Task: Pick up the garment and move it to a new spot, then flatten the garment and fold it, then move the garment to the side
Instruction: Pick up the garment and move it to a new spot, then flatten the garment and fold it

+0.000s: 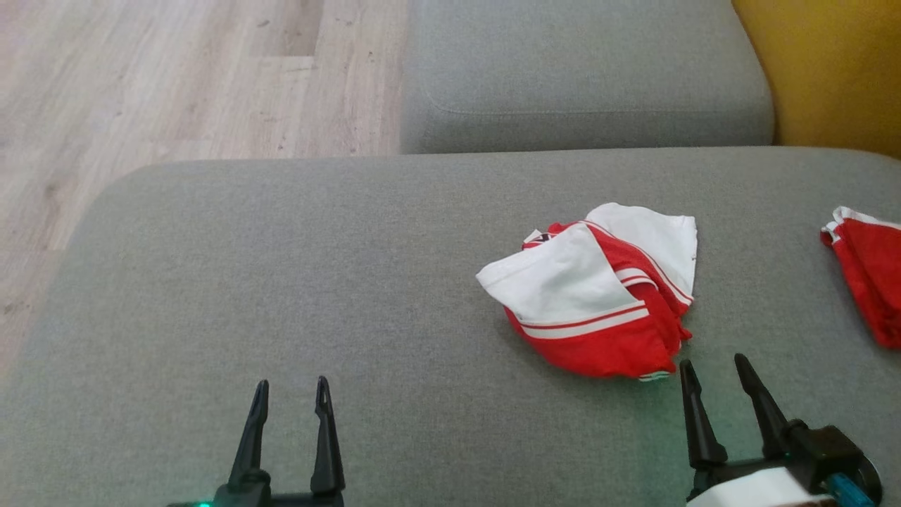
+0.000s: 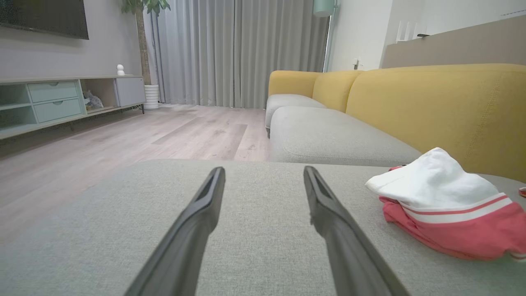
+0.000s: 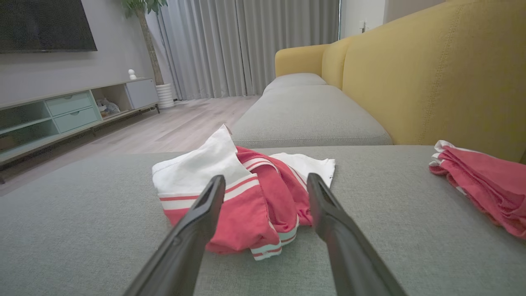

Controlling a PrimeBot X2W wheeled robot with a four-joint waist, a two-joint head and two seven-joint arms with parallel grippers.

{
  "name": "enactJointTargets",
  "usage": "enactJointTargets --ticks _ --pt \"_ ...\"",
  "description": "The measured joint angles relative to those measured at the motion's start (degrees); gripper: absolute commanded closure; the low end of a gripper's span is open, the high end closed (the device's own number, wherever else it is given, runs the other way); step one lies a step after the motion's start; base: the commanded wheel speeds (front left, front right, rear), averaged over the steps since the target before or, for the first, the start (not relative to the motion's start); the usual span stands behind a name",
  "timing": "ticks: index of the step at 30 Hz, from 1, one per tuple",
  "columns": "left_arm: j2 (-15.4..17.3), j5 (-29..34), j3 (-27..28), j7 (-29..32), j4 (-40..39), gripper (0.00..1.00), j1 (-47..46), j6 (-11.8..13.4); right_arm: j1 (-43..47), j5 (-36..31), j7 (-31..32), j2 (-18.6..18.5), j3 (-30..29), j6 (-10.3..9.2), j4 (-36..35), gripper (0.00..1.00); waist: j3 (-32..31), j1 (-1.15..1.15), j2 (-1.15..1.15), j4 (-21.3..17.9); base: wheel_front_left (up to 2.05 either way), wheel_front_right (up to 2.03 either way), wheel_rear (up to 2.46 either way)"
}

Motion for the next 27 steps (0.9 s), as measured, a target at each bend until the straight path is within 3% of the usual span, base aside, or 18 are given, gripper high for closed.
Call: enactJointTargets --ticks 27 --pt "0.02 2.87 -1.32 0.00 -0.55 0.00 0.44 -0.88 0.86 0.98 0.00 0.02 0.88 0.00 0.47 0.00 -0.22 0.01 0.00 -0.37 0.00 0.00 0.00"
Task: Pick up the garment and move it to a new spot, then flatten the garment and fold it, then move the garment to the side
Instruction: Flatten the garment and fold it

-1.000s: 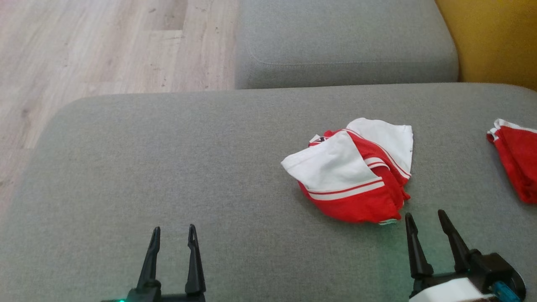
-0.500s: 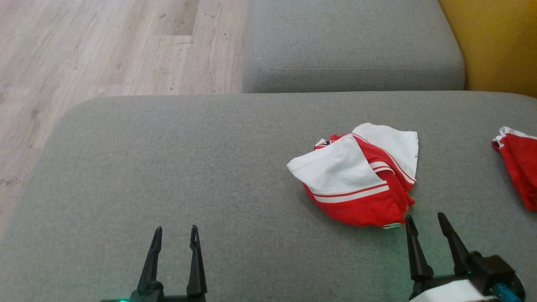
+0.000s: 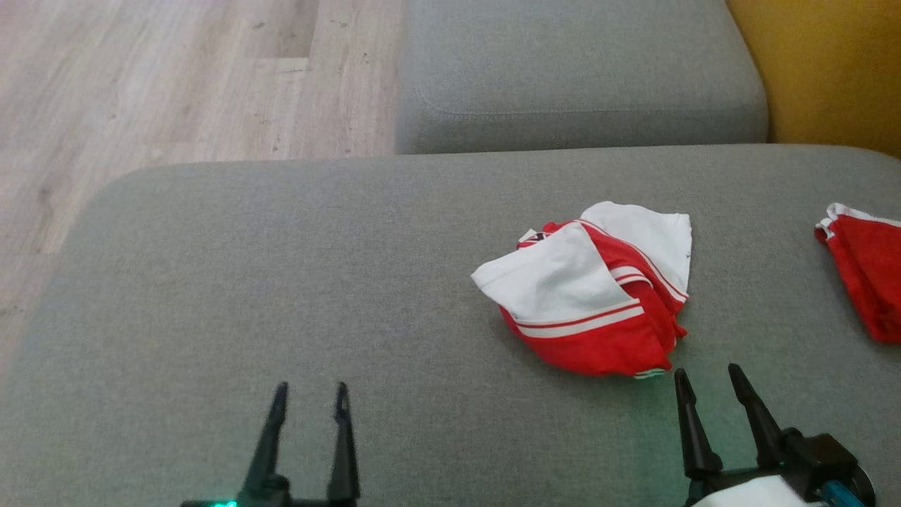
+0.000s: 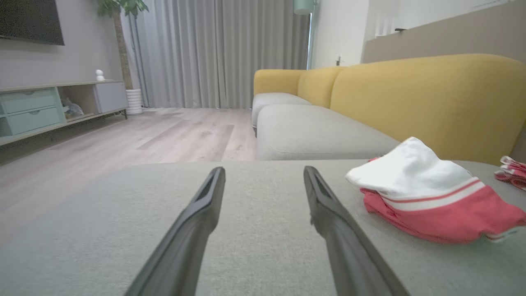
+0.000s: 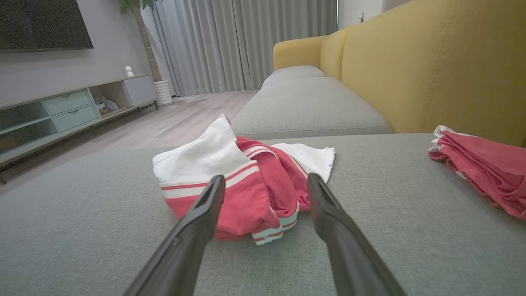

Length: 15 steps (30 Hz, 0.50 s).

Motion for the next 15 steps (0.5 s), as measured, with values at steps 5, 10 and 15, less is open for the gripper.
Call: enactJointTargets --ticks 5,10,15 --pt "0.02 0.54 -4.57 0.01 2.58 0.00 -2.03 -2.15 -0.15 -0.09 0.00 0.01 0.56 0.00 -0.02 0.00 0.93 0.00 0.00 -1.56 0.00 0.00 0.00" --pt "0.03 -0.90 -10.88 0.00 5.94 0.00 -10.04 -4.48 -1.40 -0.58 0.01 0.01 0.97 0.00 -0.15 0.00 2.23 0.00 0.00 -4.98 0.00 0.00 0.00" --pt "-0.03 -1.60 -16.83 -0.08 12.85 0.00 -18.57 -6.48 -3.02 -0.65 0.01 0.00 1.38 0.00 -0.81 0.00 3.93 0.00 0.00 -9.77 0.00 0.00 0.00"
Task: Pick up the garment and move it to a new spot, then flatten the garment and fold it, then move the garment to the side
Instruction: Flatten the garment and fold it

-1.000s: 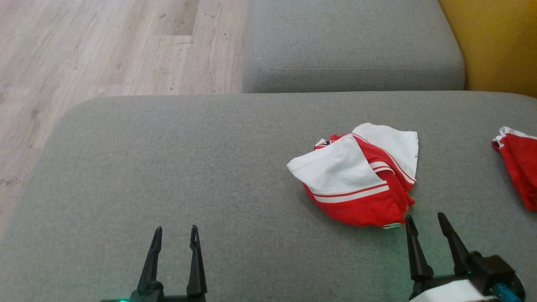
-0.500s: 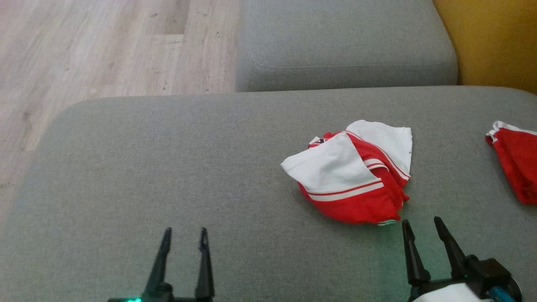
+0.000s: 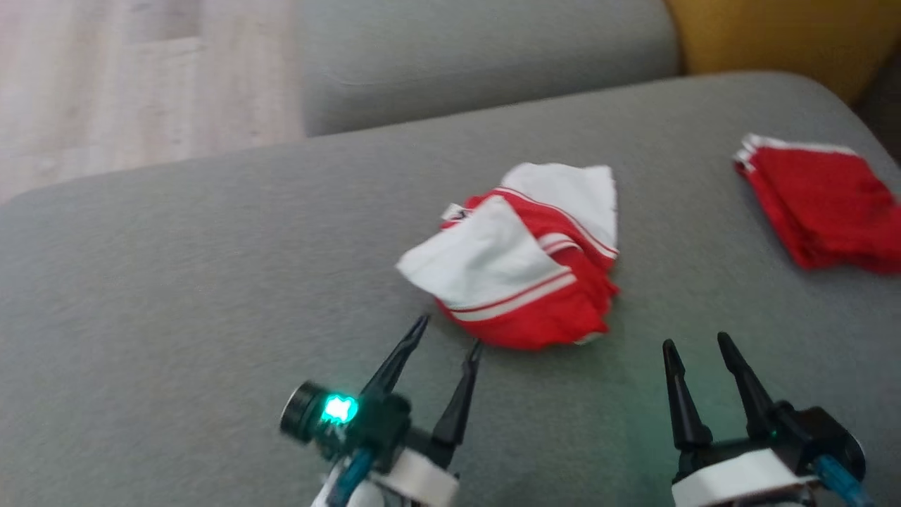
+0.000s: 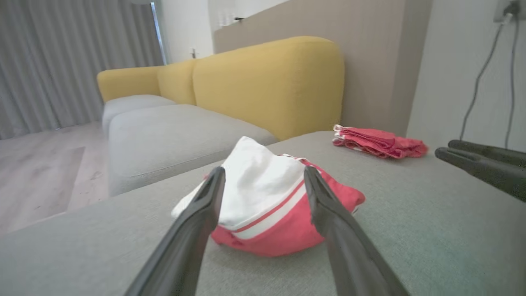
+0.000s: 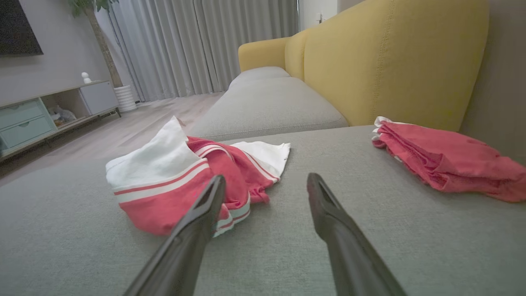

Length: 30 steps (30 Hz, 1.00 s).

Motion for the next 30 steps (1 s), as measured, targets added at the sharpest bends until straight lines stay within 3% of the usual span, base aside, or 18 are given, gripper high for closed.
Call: enactJointTargets --ticks 6,13,20,24,25,26,30 --pt "-0.03 1.00 -5.92 0.52 12.36 0.00 -11.84 -2.48 -1.74 -0.10 -0.01 0.00 -0.03 0.00 -0.67 0.00 3.06 0.01 0.00 -6.30 0.00 0.00 0.00" --pt "-0.22 1.41 -10.48 4.15 21.79 0.00 -24.22 -3.26 -3.00 0.23 0.00 0.00 0.56 0.00 -0.69 0.00 7.14 0.01 0.00 -12.42 0.00 0.00 0.00" --pt "-0.32 -1.66 -13.45 10.93 28.76 0.00 -27.93 -3.94 -4.32 0.85 0.00 0.00 0.98 0.00 -0.67 0.00 9.84 0.00 0.00 -16.28 0.00 0.00 0.00" --pt "-0.31 -2.47 -14.73 11.85 30.86 0.03 -28.15 -3.78 -4.32 1.19 -0.01 0.00 1.02 0.00 -0.65 0.00 10.27 0.00 0.00 -17.00 0.00 0.00 0.00" --pt "-0.33 -2.57 -15.13 11.79 31.21 0.56 -28.32 -3.65 -4.32 1.25 -0.01 0.00 1.05 0.00 -0.64 0.00 10.23 0.00 0.00 -17.02 0.00 0.00 0.00" --pt "-0.33 -2.76 -15.35 11.43 31.47 0.96 -28.46 -3.60 -4.32 1.29 -0.01 0.00 1.07 0.00 -0.63 0.00 10.16 0.00 0.00 -17.02 0.00 0.00 0.00" --pt "-0.33 -3.74 -16.81 11.21 32.77 1.00 -28.57 -3.36 -4.32 1.58 -0.01 0.00 1.32 0.00 -0.42 0.00 9.82 0.00 0.00 -16.85 0.00 0.00 0.00"
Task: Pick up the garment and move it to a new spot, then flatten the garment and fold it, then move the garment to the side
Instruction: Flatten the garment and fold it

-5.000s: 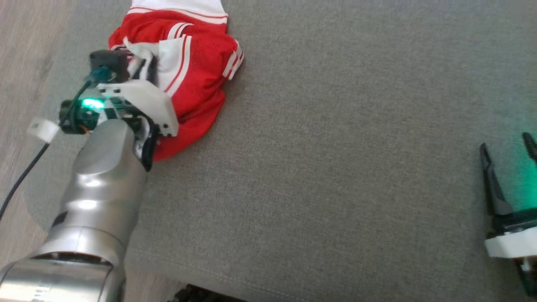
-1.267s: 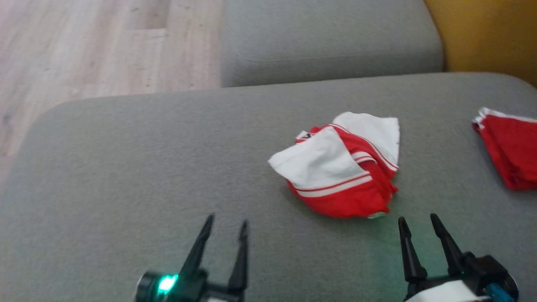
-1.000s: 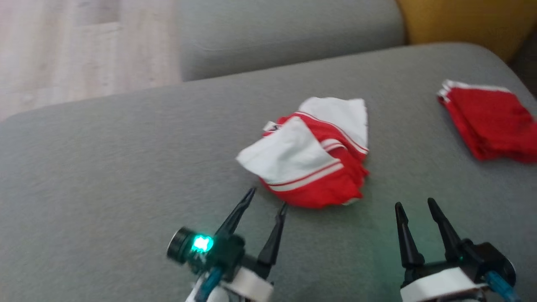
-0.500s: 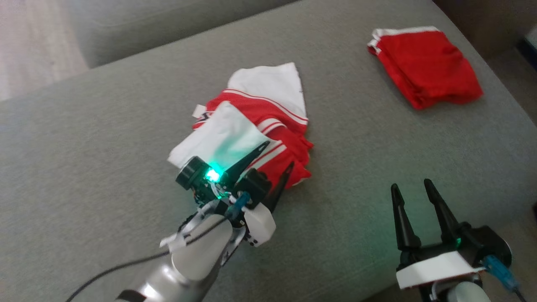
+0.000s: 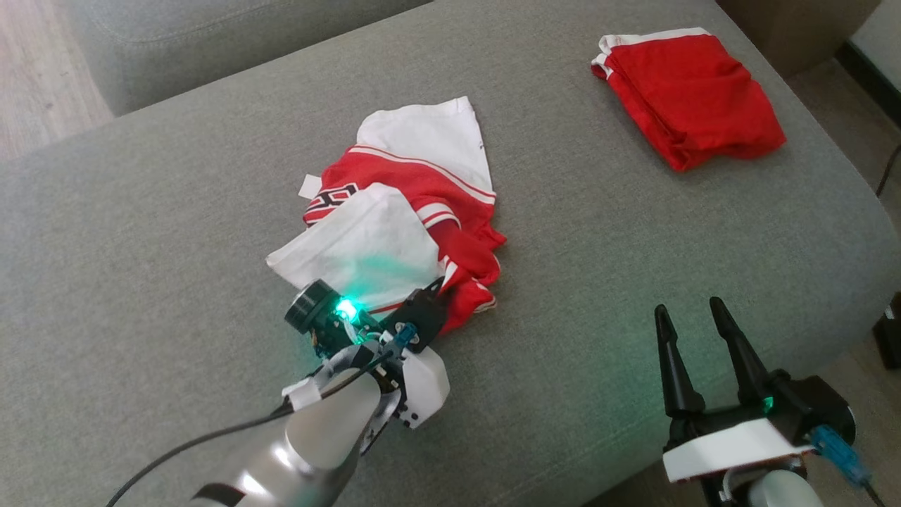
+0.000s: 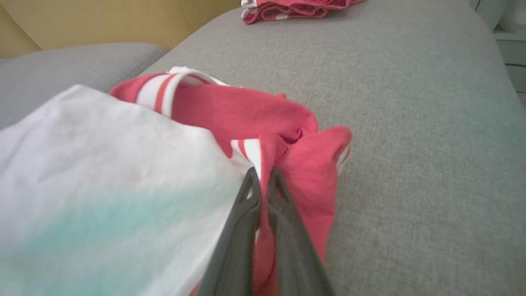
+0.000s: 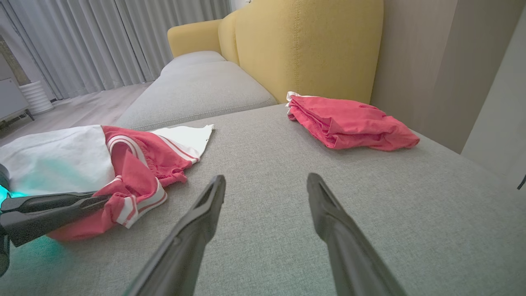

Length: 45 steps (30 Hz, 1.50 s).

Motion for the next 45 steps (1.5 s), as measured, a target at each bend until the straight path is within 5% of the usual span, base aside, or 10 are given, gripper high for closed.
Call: enactJointTargets --ticks 7,12,20,24,27,37,38,39,45 --pt "0.05 -3.67 -1.56 -5.61 -3.43 1.00 -1.01 -0.20 0.01 -0.01 0.01 0.00 -0.02 0.00 0.05 0.00 -1.42 0.00 0.00 0.57 0.00 0.00 0.00" --pt "-0.09 -8.72 -0.47 -7.92 -8.94 1.00 -10.22 -1.66 0.06 -0.01 0.01 0.00 0.02 0.00 0.34 0.00 -3.08 0.00 0.00 1.04 0.00 0.00 0.00" --pt "-1.01 -15.35 13.89 -11.05 -9.75 1.00 -35.85 -1.40 0.17 -0.52 0.00 0.00 0.30 0.00 0.92 0.00 -5.43 -0.01 0.00 1.79 0.00 0.00 0.00" --pt "-0.08 -17.01 19.67 -11.45 -8.66 1.00 -40.69 -1.07 0.38 -0.52 0.00 -0.01 -0.36 0.00 0.71 0.00 -6.06 -0.01 0.00 3.06 0.00 0.00 0.00" --pt "1.66 -18.42 21.83 -11.45 -8.39 1.00 -34.74 -1.08 1.15 -0.52 0.00 -0.01 -0.92 0.00 0.44 0.00 -6.56 -0.01 0.00 4.55 0.00 0.00 0.00" --pt "8.73 -18.79 29.07 -11.27 -7.02 1.00 9.96 1.49 3.44 -2.38 0.01 0.01 -3.31 0.00 -0.49 0.00 -6.10 -0.01 0.00 11.64 0.00 0.00 0.00" --pt "8.87 -18.26 29.86 -11.27 -7.09 0.64 11.48 1.75 3.45 -2.60 0.01 0.00 -3.45 0.00 -0.54 0.00 -5.93 -0.01 0.00 12.35 0.00 0.00 0.00" --pt "8.82 -17.46 30.62 -11.27 -7.53 0.00 12.33 2.32 3.44 -2.61 0.01 -0.02 -3.45 0.00 -0.56 0.00 -5.76 0.00 0.00 13.03 0.00 0.00 0.00" --pt "8.61 -8.00 32.61 -11.28 -14.36 0.00 12.91 6.72 3.44 -2.60 0.01 -0.21 -3.45 0.00 -0.76 0.00 -5.07 0.00 0.00 15.42 0.00 0.00 0.00"
